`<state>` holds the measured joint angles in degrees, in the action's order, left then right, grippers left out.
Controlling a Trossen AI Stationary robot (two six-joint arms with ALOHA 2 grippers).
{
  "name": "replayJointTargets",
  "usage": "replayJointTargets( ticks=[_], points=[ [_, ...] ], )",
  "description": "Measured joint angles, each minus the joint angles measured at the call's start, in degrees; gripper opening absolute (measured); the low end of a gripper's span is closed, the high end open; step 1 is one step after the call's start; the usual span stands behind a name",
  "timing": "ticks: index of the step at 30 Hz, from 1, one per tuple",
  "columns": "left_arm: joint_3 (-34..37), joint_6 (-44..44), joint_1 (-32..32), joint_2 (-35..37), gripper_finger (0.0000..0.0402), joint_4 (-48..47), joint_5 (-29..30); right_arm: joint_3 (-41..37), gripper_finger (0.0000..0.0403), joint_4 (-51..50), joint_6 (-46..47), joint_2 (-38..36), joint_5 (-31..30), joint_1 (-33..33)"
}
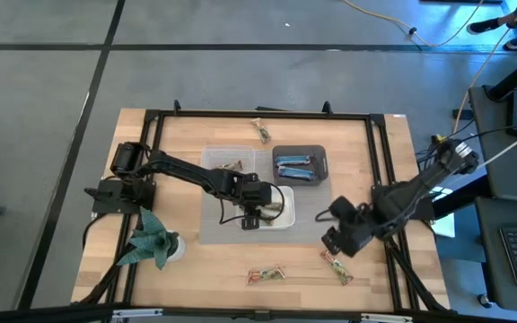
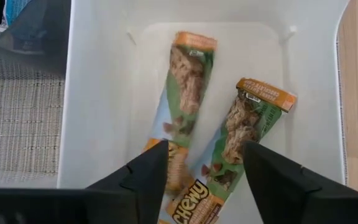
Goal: Pick and place Granola Bars by type
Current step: Put the right red granola bar into the transparent bin
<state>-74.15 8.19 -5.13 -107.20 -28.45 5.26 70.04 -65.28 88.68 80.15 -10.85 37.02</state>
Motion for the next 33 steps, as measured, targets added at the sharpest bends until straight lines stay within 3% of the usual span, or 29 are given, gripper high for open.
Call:
replayJointTargets(
  ticks=[12, 19, 33],
  points=[
    [-4.6, -0.7, 0.2, 3.8, 0.0206, -3.4, -0.4, 0.0, 0.0244, 0.6, 12.1, 6.4, 3.4, 6.7],
    [-5.8, 0.5, -0.2, 7.6, 0.0209, -4.0, -0.4, 0.0, 0.0244, 1.7, 12.9, 8.3, 3.4, 7.5],
    [-5.8, 3.6, -0.9, 8.0, 0.0210, -4.3, -0.5, 0.0, 0.0244, 3.5, 11.5, 14.3, 4.1, 8.1]
  ],
)
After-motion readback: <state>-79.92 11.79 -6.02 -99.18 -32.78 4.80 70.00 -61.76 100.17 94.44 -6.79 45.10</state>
